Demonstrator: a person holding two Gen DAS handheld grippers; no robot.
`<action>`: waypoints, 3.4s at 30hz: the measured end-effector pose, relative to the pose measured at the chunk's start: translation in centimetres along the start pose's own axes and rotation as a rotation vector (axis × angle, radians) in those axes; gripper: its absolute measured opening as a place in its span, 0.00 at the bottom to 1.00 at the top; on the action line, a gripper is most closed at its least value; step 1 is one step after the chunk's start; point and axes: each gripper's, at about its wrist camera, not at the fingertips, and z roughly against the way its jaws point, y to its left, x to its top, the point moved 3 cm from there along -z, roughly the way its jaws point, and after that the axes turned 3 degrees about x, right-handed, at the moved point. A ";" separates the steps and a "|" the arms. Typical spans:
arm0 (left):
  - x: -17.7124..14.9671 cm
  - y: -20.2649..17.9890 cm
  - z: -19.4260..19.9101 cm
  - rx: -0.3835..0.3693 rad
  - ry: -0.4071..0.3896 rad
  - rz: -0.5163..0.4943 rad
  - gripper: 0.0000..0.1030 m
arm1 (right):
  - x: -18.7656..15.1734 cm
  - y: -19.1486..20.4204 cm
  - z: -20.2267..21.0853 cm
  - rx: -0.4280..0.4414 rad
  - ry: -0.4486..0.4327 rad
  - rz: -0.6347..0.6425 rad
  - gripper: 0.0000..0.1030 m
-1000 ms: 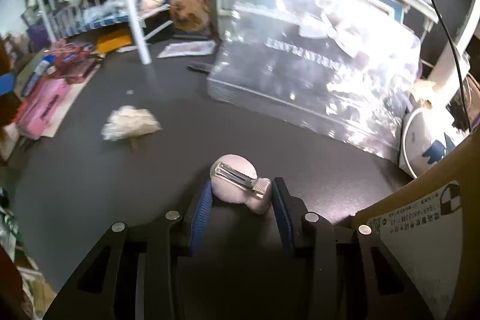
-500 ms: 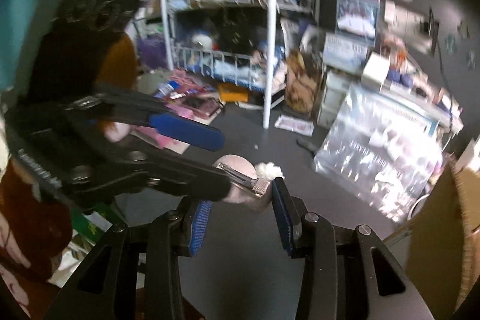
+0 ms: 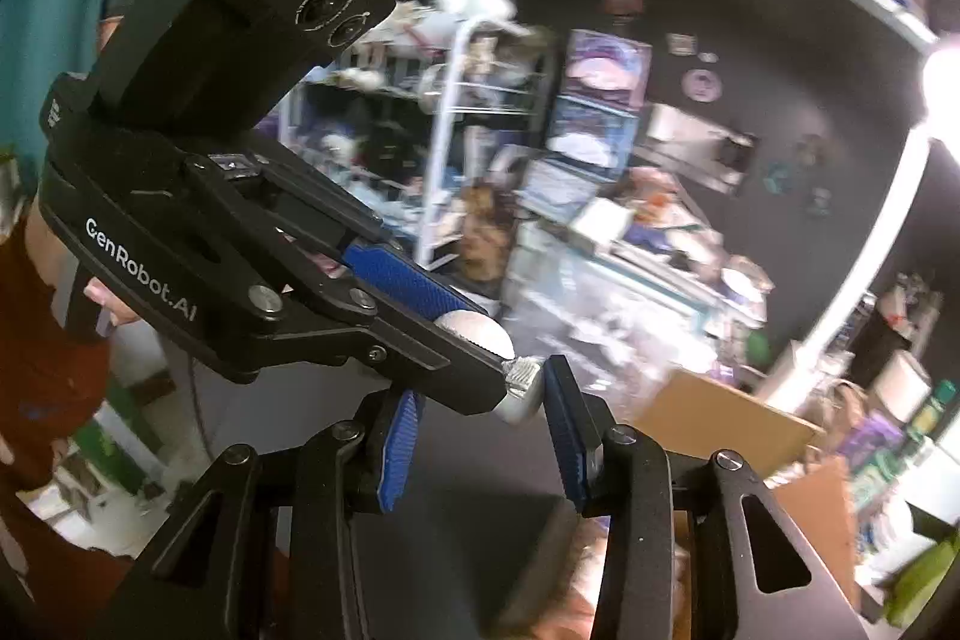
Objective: Organize objects
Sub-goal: 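Carry the hair clip with the right gripper and release it into the box, then move the right gripper to the white fabric flower and grasp it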
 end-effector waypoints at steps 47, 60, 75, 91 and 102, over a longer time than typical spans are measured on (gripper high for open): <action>-6.0 9.9 6.9 0.362 -0.154 0.204 0.84 | 1.9 1.7 -5.5 0.226 0.147 -0.111 0.57; -15.0 17.4 5.9 0.416 -0.086 0.356 0.84 | -1.6 5.9 -18.4 0.229 0.284 -0.182 0.57; -17.3 21.8 3.7 0.388 -0.055 0.451 0.84 | -3.0 6.0 -27.4 0.196 0.365 -0.143 0.50; -17.2 22.5 3.7 0.379 -0.059 0.467 0.84 | -3.1 6.4 -27.5 0.206 0.364 -0.106 0.17; -17.1 22.4 4.4 0.391 -0.072 0.472 0.84 | -1.5 6.4 -29.8 0.170 0.347 -0.102 0.37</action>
